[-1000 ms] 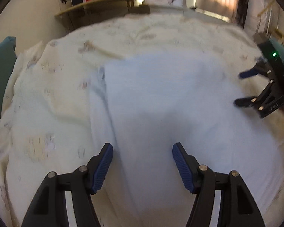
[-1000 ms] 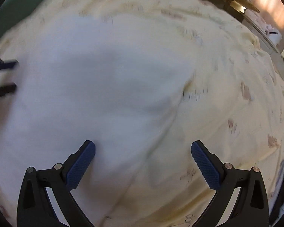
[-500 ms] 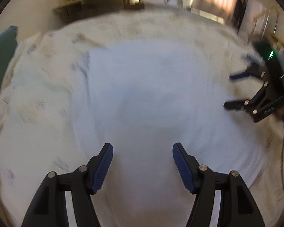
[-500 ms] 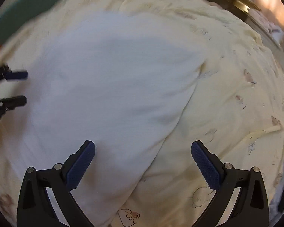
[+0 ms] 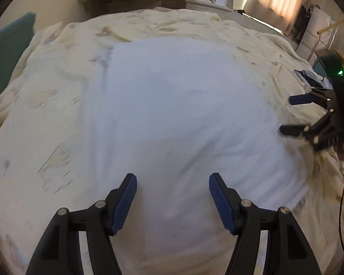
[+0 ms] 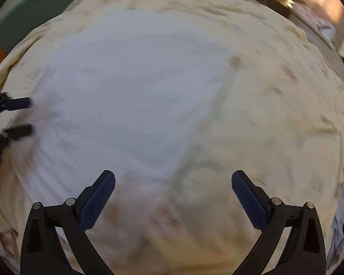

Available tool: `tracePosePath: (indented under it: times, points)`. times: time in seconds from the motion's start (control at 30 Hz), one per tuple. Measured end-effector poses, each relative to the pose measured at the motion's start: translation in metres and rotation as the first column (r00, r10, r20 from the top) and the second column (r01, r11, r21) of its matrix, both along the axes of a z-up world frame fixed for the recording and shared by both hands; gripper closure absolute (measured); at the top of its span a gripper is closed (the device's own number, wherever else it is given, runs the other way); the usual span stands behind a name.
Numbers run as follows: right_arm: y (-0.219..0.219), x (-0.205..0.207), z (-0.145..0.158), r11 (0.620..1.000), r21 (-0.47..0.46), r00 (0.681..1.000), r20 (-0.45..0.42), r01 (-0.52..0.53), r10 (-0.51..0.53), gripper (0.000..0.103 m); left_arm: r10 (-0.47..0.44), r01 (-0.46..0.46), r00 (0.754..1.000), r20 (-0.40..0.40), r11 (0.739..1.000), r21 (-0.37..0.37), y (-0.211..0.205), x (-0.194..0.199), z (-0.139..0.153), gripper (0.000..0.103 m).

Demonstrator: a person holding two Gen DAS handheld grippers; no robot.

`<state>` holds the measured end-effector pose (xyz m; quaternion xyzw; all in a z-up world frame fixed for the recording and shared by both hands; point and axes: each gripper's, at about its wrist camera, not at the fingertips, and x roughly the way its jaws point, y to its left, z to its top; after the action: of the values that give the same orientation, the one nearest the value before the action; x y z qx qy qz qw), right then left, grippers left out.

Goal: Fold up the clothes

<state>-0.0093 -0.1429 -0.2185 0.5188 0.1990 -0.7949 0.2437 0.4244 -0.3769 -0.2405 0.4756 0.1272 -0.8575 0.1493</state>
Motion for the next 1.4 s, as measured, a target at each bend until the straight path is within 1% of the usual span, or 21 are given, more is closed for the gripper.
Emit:
tracePosePath:
  times: [0.03, 0.1, 0.13, 0.2, 0.33, 0.4, 0.47, 0.53, 0.6, 0.67, 0.73, 0.8, 0.83, 0.9, 1.03, 1.1, 1.17, 1.23, 1.27, 1.33, 1.4]
  points:
    - [-0.012, 0.002, -0.003, 1.0, 0.005, 1.0, -0.013, -0.026, 0.026, 0.001, -0.017, 0.017, 1.0, 0.007, 1.0, -0.009, 0.006, -0.006, -0.003, 0.036]
    - [-0.026, 0.003, -0.014, 0.997, 0.058, 0.998, -0.019, -0.056, 0.057, 0.001, -0.033, 0.034, 0.999, 0.024, 0.999, -0.028, 0.004, -0.015, -0.007, 0.036]
    - [-0.028, 0.003, -0.021, 0.995, 0.081, 0.998, -0.011, -0.06, 0.061, 0.001, -0.023, 0.023, 0.999, 0.026, 1.0, -0.007, 0.003, -0.013, -0.011, 0.036]
    - [-0.017, 0.002, -0.03, 0.995, 0.09, 0.999, 0.019, -0.035, 0.034, 0.001, -0.023, 0.023, 0.999, 0.036, 1.0, 0.007, 0.005, -0.003, -0.014, 0.036]
    - [0.015, 0.009, -0.032, 0.996, 0.084, 0.998, 0.048, 0.027, -0.031, 0.001, -0.078, 0.08, 0.994, 0.078, 0.997, -0.023, 0.02, 0.027, -0.018, 0.036]
    - [0.022, 0.015, -0.026, 0.997, 0.07, 0.998, 0.042, 0.032, -0.035, 0.001, -0.093, 0.095, 0.993, 0.065, 0.995, -0.018, 0.022, 0.039, -0.013, 0.036]
    - [0.028, 0.02, -0.019, 0.998, 0.056, 0.999, 0.037, 0.036, -0.038, 0.001, -0.1, 0.1, 0.995, 0.018, 0.995, -0.007, 0.018, 0.043, -0.002, 0.036]
    - [0.022, 0.022, -0.012, 0.999, 0.025, 0.999, 0.029, 0.033, -0.034, 0.001, -0.083, 0.083, 0.995, -0.054, 0.997, 0.003, 0.013, 0.038, 0.011, 0.036]
    - [0.008, 0.023, -0.004, 1.0, -0.008, 1.0, 0.018, 0.019, -0.019, 0.001, -0.048, 0.05, 0.996, -0.074, 0.999, 0.014, 0.008, 0.023, 0.017, 0.036]
    - [-0.013, 0.024, -0.006, 1.0, -0.005, 1.0, 0.011, -0.02, 0.02, 0.001, -0.016, 0.019, 0.997, -0.074, 0.999, 0.041, 0.007, -0.001, 0.014, 0.036]
    - [-0.025, 0.024, -0.015, 0.998, 0.033, 0.998, 0.021, -0.057, 0.057, 0.001, -0.039, 0.042, 0.998, -0.056, 0.998, 0.051, 0.017, -0.016, 0.008, 0.036]
    - [-0.035, 0.025, -0.024, 0.995, 0.058, 0.996, 0.04, -0.086, 0.084, 0.001, -0.101, 0.1, 0.995, 0.013, 0.994, 0.048, 0.041, -0.03, -0.009, 0.036]
    - [-0.033, 0.026, -0.028, 0.996, 0.046, 0.995, 0.065, -0.083, 0.08, 0.001, -0.102, 0.101, 0.995, 0.019, 0.993, 0.057, 0.046, -0.028, -0.014, 0.036]
    - [-0.025, 0.032, -0.038, 0.997, 0.003, 0.984, 0.159, -0.079, 0.078, 0.001, -0.09, 0.089, 0.996, 0.015, 0.993, 0.074, 0.054, -0.022, -0.019, 0.036]
    - [-0.015, 0.061, -0.042, 0.986, 0.061, 0.977, 0.155, -0.157, 0.145, 0.001, -0.134, 0.13, 0.99, 0.051, 0.989, 0.067, 0.069, 0.002, -0.019, 0.036]
    - [-0.013, 0.069, -0.041, 0.986, 0.081, 0.974, 0.183, -0.148, 0.131, 0.001, -0.156, 0.152, 0.985, 0.071, 0.987, 0.059, 0.073, 0.014, -0.017, 0.036]
    - [-0.015, 0.071, -0.034, 0.985, 0.093, 0.976, 0.174, -0.145, 0.127, 0.001, -0.166, 0.165, 0.985, 0.046, 0.986, 0.037, 0.075, 0.029, -0.004, 0.036]
    - [-0.023, 0.069, -0.021, 0.988, 0.064, 0.982, 0.138, -0.14, 0.13, 0.001, -0.133, 0.133, 0.991, 0.003, 0.991, -0.018, 0.071, 0.04, 0.013, 0.036]
    - [-0.029, 0.065, -0.011, 0.991, 0.029, 0.985, 0.113, -0.132, 0.128, 0.001, -0.09, 0.089, 0.996, -0.02, 0.995, -0.037, 0.062, 0.046, 0.02, 0.036]
    - [-0.045, 0.055, 0.002, 0.992, -0.027, 0.989, 0.082, -0.123, 0.125, 0.001, 0.015, -0.016, 1.0, -0.028, 0.999, -0.031, 0.036, 0.057, 0.024, 0.036]
    - [-0.064, 0.048, 0.003, 0.992, -0.045, 0.99, 0.074, -0.12, 0.123, 0.001, 0.111, -0.111, 0.994, -0.015, 0.994, 0.009, 0.008, 0.062, 0.013, 0.036]
